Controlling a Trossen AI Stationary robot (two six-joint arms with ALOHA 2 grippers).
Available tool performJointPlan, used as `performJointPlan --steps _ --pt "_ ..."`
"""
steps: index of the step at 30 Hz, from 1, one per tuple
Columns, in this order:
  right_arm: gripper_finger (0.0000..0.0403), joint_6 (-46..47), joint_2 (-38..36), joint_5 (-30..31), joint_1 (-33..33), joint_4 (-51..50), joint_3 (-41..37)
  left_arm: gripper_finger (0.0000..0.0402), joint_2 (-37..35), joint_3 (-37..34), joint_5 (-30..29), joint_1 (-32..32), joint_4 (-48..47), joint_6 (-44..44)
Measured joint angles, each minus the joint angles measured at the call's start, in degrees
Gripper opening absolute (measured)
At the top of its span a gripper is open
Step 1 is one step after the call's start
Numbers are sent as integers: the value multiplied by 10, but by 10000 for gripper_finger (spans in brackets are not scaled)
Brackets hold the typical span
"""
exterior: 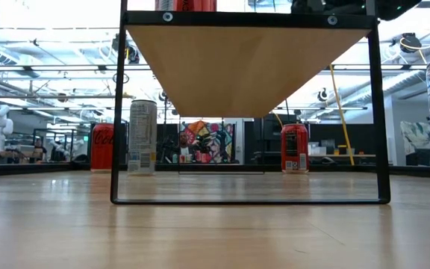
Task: Place canned beverage on shelf
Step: Put the orange soda can on the shelf aligned with the other orange soda can
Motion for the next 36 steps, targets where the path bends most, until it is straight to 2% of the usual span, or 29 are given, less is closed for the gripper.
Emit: performJointPlan --steps 12,21,36 --pt "277 20 63 -6 -40 80 0 386 0 0 0 0 0 0" --pt "277 8 83 -37 -50 88 0 386 0 0 0 0 -1 14" --pt "277 -10 91 -37 -50 92 0 386 0 0 0 1 -4 21"
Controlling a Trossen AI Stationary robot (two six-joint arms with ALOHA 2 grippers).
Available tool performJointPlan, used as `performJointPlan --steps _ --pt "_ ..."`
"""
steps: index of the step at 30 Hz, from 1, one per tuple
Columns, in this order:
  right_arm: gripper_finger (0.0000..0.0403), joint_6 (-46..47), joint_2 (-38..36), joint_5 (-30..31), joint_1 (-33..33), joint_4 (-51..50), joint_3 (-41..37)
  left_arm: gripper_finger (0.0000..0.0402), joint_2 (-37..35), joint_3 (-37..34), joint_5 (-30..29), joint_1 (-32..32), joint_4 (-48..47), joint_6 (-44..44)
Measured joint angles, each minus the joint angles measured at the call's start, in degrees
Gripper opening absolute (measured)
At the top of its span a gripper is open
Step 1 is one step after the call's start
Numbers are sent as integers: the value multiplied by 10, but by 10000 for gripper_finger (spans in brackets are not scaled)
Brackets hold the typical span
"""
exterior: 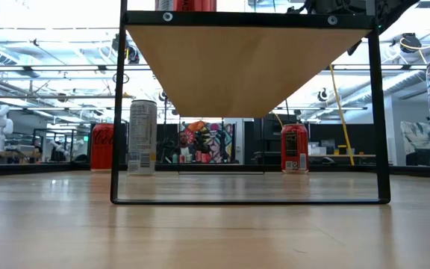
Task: Place canned beverage on shelf
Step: Put the orange soda can on the shelf aligned with the other orange soda can
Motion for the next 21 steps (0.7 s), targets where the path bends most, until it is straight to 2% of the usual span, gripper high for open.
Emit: performJointPlan --steps 12,21 --pt "277 -13 15 -40 2 2 1 386 0 0 0 0 -2 14" --pt "277 -17 16 -43 3 3 1 386 0 0 0 0 -2 13"
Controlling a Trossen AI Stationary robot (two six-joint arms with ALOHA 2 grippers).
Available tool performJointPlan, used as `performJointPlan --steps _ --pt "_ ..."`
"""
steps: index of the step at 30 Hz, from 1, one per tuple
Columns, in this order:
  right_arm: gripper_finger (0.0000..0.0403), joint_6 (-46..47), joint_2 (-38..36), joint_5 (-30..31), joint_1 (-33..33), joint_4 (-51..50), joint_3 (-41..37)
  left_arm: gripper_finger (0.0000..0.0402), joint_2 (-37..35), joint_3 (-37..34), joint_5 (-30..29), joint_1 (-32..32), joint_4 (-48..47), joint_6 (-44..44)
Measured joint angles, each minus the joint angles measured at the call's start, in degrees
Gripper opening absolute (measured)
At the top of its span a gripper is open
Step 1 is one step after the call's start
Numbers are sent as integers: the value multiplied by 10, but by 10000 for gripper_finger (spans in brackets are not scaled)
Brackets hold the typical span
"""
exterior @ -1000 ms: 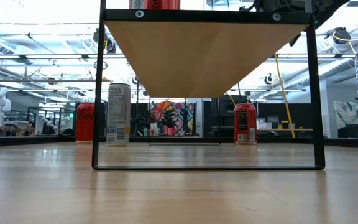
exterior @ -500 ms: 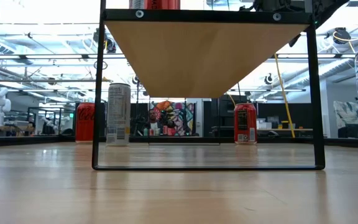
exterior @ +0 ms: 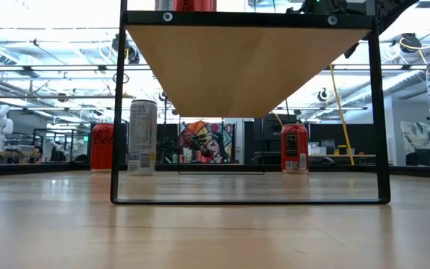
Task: Place canned beverage on shelf
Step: Put the orange soda can on the shelf aligned with the other orange soda can
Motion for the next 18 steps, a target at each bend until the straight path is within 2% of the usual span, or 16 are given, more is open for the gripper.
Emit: performJointPlan --steps 4,12,18 --pt "280 -3 0 0 0 -2 0 386 0 0 0 0 0 0" --pt "319 -13 0 -1 0 -8 0 386 0 0 0 0 0 0" --pt "329 -14 -1 -2 0 -27 0 386 0 0 0 0 0 0"
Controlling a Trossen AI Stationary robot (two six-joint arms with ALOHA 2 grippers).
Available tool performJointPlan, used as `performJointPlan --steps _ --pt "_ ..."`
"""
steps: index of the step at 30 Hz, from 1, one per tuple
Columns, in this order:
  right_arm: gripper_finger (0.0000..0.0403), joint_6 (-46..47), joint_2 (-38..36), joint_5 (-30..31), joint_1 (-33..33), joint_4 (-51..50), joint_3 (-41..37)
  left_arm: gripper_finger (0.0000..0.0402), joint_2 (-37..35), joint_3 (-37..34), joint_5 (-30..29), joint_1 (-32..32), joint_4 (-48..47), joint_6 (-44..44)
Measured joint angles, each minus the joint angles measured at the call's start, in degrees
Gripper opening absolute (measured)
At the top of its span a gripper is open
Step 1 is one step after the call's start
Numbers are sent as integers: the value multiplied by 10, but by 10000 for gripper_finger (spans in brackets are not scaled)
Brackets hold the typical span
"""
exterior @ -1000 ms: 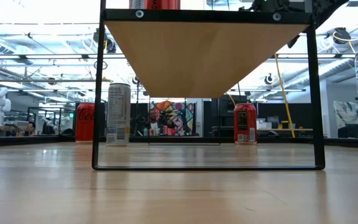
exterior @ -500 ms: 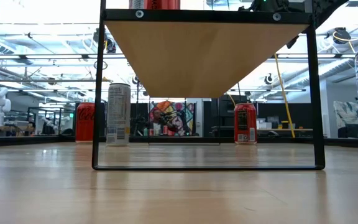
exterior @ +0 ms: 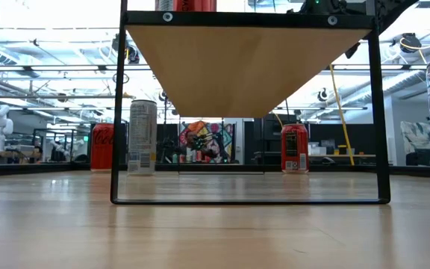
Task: Place canned beverage on shelf
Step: Put the orange soda can on the shelf aligned with the other orange soda can
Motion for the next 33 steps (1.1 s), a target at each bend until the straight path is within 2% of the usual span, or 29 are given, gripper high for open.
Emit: performJointPlan --steps 9,18,24,28,33 --pt "330 9 -3 0 0 5 0 386 0 0 0 0 0 0" --pt "330 97 -8 -14 0 78 0 386 0 0 0 0 0 0" --pt "330 103 -49 16 -13 72 0 386 0 0 0 0 0 0" --pt "330 100 -108 19 -35 0 0 386 0 0 0 0 0 0" --pt "324 70 -190 20 -55 -192 0 386 0 0 0 0 0 7"
